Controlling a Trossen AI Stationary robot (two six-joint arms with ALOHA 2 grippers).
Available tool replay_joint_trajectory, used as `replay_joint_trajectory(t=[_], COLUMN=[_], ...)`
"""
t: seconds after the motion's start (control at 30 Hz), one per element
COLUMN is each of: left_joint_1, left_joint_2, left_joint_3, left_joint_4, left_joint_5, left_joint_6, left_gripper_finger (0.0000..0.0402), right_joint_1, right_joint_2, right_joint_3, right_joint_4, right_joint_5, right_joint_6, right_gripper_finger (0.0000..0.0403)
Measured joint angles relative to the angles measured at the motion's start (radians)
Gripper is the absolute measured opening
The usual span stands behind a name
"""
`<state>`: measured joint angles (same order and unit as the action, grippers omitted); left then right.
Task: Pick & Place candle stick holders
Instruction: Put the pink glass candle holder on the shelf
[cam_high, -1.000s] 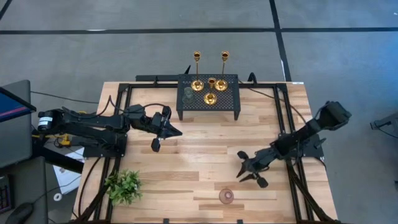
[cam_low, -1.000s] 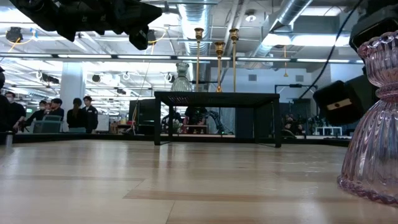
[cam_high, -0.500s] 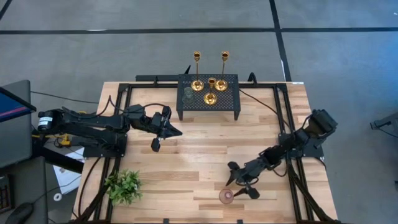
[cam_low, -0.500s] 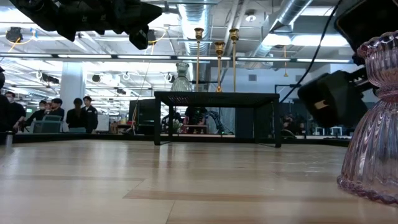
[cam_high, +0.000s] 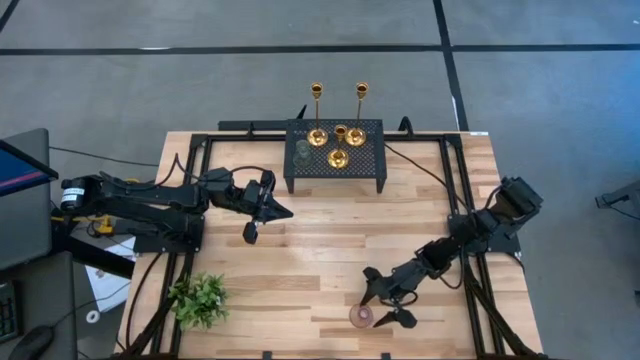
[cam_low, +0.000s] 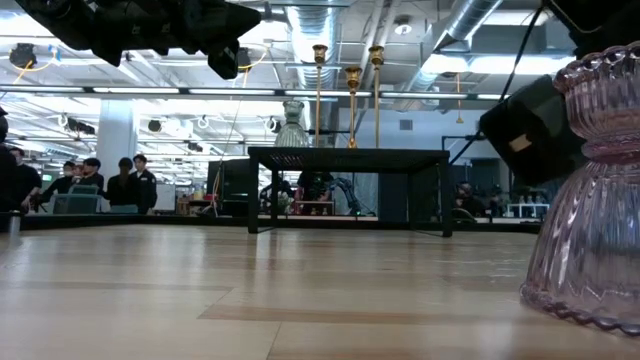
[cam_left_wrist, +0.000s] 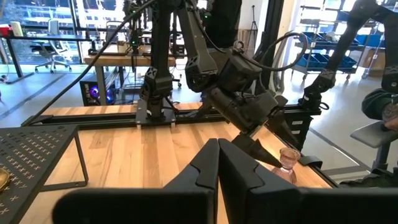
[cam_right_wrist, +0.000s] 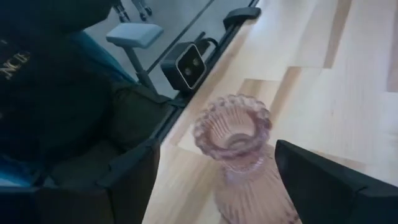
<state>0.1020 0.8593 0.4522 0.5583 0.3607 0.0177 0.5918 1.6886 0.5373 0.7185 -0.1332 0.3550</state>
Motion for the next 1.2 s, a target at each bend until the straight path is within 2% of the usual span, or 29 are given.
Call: replay_joint_trajectory(t=[0.3,0.47,0.6,0.83,1.2], left_joint_1=[0.000,0.000,0.000,0.000,0.000], left_joint_2=[0.000,0.000,0.000,0.000,0.000], left_joint_3=[0.000,0.000,0.000,0.000,0.000], left_joint_4=[0.000,0.000,0.000,0.000,0.000], left_joint_5=[0.000,0.000,0.000,0.000,0.000], left_joint_6=[0.000,0.000,0.000,0.000,0.000], left_gripper_finger=[0.0008,0.0005,0.0007,0.0005,0.0006], right_joint_1=[-0.001,-0.012,-0.010,-0.020,-0.045], right_joint_2=[0.072,0.107,0.112,0.111,0.111], right_joint_3=[0.035,0.064,0.079,0.083,0.082], right_joint_4=[0.000,0.000,0.000,-0.010,-0.016], right_joint_5=[0.054,-0.012,-0.049,-0.050,-0.045], right_joint_6=[0.039,0.032,0.031,0.031,0.030], right_gripper_finger=[0.0361,0.0372,0.0361,0.0331,0.0261])
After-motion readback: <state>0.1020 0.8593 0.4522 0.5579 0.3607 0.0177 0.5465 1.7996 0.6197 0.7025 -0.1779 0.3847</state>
